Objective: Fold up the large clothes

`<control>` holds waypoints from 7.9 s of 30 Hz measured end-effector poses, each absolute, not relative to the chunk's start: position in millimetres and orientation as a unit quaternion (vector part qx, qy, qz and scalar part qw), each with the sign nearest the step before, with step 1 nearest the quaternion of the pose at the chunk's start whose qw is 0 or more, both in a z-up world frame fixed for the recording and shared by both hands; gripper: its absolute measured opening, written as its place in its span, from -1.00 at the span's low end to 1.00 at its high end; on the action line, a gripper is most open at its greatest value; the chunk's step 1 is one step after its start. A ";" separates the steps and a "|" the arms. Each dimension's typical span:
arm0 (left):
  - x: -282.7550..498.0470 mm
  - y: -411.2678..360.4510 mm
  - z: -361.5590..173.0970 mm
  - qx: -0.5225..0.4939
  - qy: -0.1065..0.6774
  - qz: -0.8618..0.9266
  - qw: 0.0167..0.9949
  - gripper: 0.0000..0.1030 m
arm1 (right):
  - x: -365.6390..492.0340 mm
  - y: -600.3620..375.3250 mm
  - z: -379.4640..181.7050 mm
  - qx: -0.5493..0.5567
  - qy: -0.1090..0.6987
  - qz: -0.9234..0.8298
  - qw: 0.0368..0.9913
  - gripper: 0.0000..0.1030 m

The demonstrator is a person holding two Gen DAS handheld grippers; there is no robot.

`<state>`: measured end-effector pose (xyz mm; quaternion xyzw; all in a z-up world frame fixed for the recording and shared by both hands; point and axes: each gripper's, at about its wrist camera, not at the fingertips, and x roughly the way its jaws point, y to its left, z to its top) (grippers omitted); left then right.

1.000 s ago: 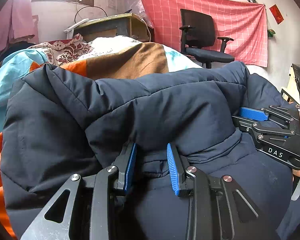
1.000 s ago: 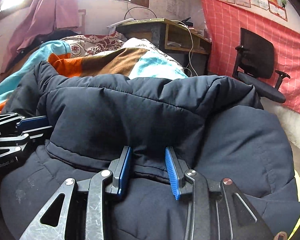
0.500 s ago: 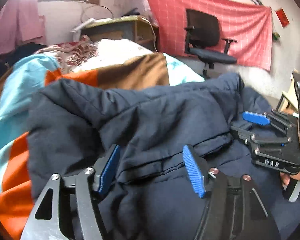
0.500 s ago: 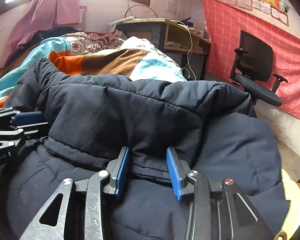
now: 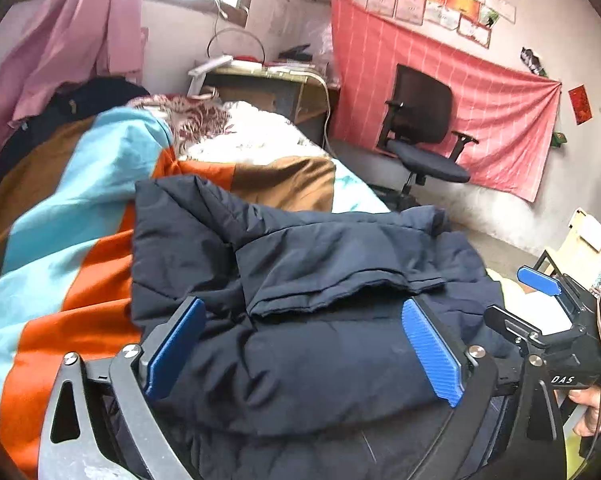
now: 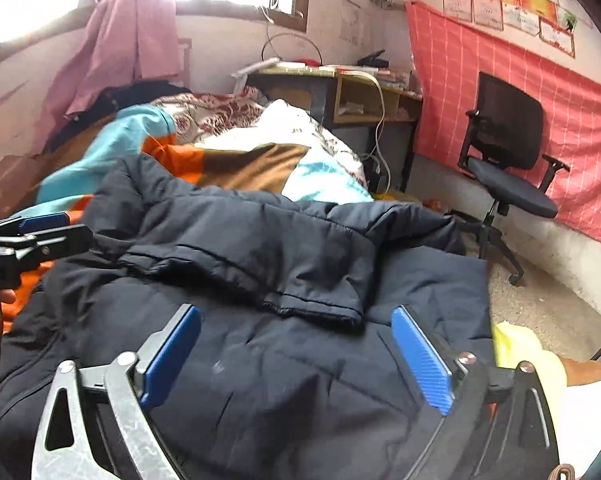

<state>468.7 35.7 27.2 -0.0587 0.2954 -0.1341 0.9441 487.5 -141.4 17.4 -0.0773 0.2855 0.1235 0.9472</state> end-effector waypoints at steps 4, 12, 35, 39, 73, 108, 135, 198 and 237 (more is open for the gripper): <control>439.4 32.7 39.8 -0.056 0.284 -0.132 0.948 0.92 | 456.7 -144.3 36.7 -0.064 0.273 0.121 0.952 1.00; 374.7 18.0 48.7 -0.026 0.250 -0.144 0.957 0.94 | 391.2 -154.0 64.0 -0.039 0.246 0.117 0.961 1.00; 261.5 12.8 29.4 0.036 0.259 -0.112 0.959 0.94 | 256.5 -159.8 59.9 -0.056 0.189 0.123 0.973 1.00; 242.1 15.8 19.0 0.044 0.268 -0.111 0.956 0.94 | 231.2 -158.3 46.8 -0.069 0.185 0.126 0.972 1.00; 156.5 9.8 -115.1 0.223 0.412 -0.118 0.876 0.94 | 154.8 -163.4 -55.1 -0.147 0.343 0.229 0.899 1.00; 152.1 -12.0 -149.6 0.290 0.343 -0.017 0.893 0.94 | 162.7 -134.7 -90.2 -0.257 0.345 0.134 0.893 0.89; 149.3 -19.0 -111.3 0.269 0.309 -0.100 0.907 -0.48 | 157.2 -128.3 -87.8 -0.225 0.351 0.185 0.890 -0.40; 582.8 29.1 19.4 0.052 0.216 0.010 0.975 -0.98 | 578.3 -85.3 34.5 -0.284 0.217 0.055 0.932 -0.88; 503.8 11.7 -2.6 0.025 0.239 -0.136 0.961 0.38 | 509.4 -151.9 32.2 -0.112 0.239 0.135 0.955 0.78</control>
